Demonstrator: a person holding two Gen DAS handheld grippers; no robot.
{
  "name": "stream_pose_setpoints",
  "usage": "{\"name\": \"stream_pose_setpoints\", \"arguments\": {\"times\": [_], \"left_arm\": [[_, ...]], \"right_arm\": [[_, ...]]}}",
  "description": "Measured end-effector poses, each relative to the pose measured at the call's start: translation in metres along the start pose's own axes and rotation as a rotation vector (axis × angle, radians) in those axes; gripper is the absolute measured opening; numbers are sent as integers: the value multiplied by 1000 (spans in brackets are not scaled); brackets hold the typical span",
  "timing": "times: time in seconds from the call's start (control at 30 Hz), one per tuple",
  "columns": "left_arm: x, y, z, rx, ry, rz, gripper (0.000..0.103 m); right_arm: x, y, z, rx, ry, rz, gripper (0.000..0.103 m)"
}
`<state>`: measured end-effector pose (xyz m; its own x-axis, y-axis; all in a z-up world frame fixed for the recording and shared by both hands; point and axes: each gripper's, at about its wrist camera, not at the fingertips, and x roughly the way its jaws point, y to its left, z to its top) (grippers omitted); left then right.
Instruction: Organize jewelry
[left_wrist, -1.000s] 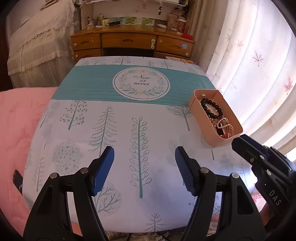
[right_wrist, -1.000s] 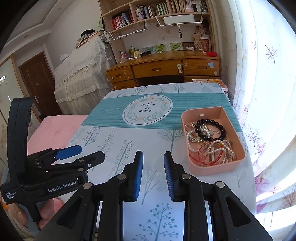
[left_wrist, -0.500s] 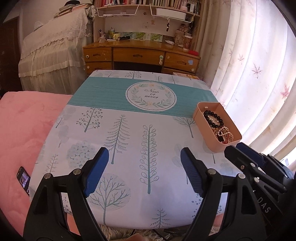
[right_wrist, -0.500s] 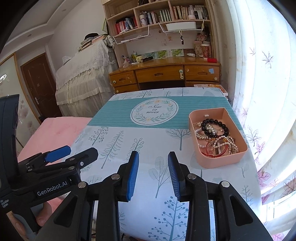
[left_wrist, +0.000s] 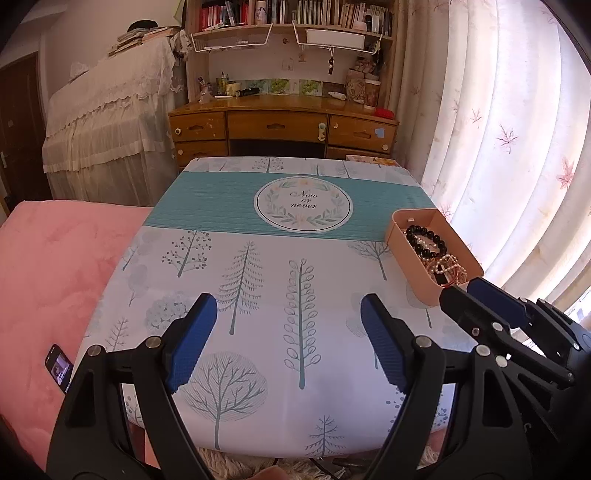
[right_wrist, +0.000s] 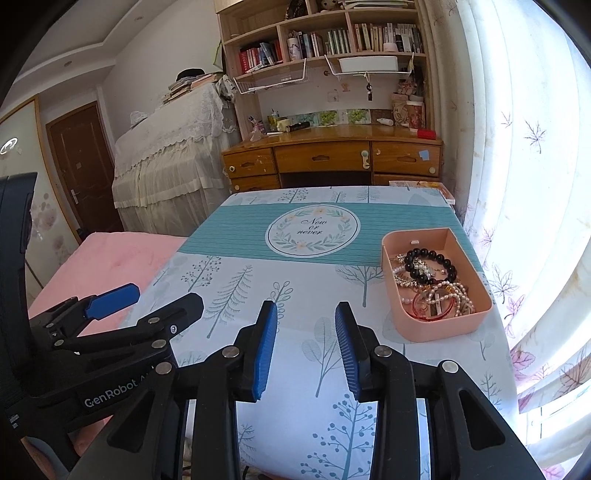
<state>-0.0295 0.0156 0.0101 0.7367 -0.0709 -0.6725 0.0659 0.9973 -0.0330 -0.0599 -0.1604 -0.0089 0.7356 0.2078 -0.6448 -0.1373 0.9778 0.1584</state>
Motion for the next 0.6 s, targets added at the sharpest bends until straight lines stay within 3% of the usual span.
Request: {"name": "stream_pose_setpoints", "arguments": {"times": [0.6], "left_arm": [[-12, -1, 0, 8, -43, 22, 78]], "right_arm": [[-12, 5, 9, -23, -41, -13, 33]]}}
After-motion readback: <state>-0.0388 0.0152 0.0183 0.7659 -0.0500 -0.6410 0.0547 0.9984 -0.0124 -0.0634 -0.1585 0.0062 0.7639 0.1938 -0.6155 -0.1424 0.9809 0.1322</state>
